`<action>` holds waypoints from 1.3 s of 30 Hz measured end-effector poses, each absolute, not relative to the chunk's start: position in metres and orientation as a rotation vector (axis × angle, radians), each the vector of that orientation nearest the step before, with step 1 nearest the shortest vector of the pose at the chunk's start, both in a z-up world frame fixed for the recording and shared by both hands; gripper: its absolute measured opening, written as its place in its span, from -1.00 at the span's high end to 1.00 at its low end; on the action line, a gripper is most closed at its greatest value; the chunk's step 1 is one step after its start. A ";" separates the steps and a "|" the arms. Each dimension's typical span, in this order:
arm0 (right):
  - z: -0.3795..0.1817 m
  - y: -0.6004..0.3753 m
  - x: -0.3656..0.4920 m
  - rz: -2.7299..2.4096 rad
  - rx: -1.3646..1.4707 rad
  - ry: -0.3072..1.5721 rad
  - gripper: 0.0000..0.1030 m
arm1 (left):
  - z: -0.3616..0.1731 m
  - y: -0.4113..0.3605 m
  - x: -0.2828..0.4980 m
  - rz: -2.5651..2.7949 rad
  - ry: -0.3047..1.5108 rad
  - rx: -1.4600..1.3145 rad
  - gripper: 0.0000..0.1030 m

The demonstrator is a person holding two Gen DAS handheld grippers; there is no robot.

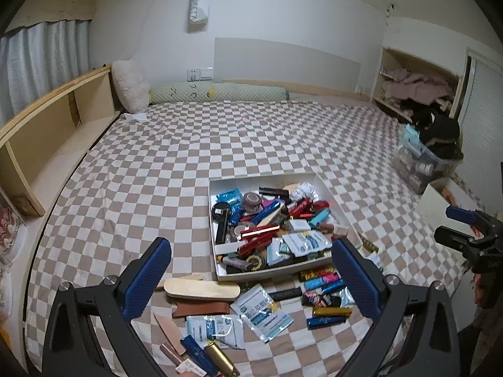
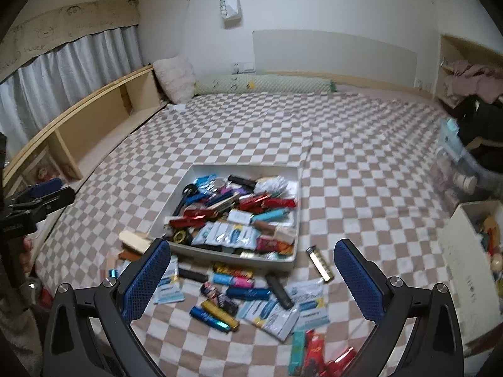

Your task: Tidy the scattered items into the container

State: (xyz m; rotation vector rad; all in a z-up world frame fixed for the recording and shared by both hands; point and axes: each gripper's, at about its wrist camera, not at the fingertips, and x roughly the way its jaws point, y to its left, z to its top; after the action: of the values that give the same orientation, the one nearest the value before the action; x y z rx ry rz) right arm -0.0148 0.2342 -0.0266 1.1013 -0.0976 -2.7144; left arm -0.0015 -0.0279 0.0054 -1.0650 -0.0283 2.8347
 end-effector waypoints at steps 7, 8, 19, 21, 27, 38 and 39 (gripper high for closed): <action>-0.050 0.230 -0.009 -2.649 1.181 -0.113 -1.00 | -0.020 -0.016 0.003 2.807 0.095 -1.118 -0.99; -0.054 0.230 -0.009 -2.646 1.193 -0.110 -1.00 | -0.027 -0.014 0.003 2.787 0.099 -1.142 -0.98; -0.099 0.242 -0.018 -2.581 1.349 -0.242 -1.00 | -0.084 0.020 0.005 2.620 0.263 -1.295 -0.96; -0.107 0.243 -0.019 -2.563 1.383 -0.265 -1.00 | -0.093 0.024 0.005 2.589 0.268 -1.320 -0.96; -0.130 0.243 -0.023 -2.515 1.467 -0.292 -1.00 | -0.118 0.037 0.003 2.488 0.281 -1.383 -0.79; -0.170 0.239 -0.031 -2.304 1.641 -0.459 -1.00 | -0.167 0.076 0.000 2.318 0.205 -1.483 -0.77; -0.172 0.239 -0.031 -2.290 1.655 -0.472 -1.00 | -0.171 0.080 0.001 2.308 0.208 -1.487 -0.77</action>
State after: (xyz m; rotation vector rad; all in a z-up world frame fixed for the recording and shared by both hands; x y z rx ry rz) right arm -0.0313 0.2390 -0.1722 1.6549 -0.4724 -2.2897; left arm 0.0009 0.0803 -0.1707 -1.4866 0.2078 2.3078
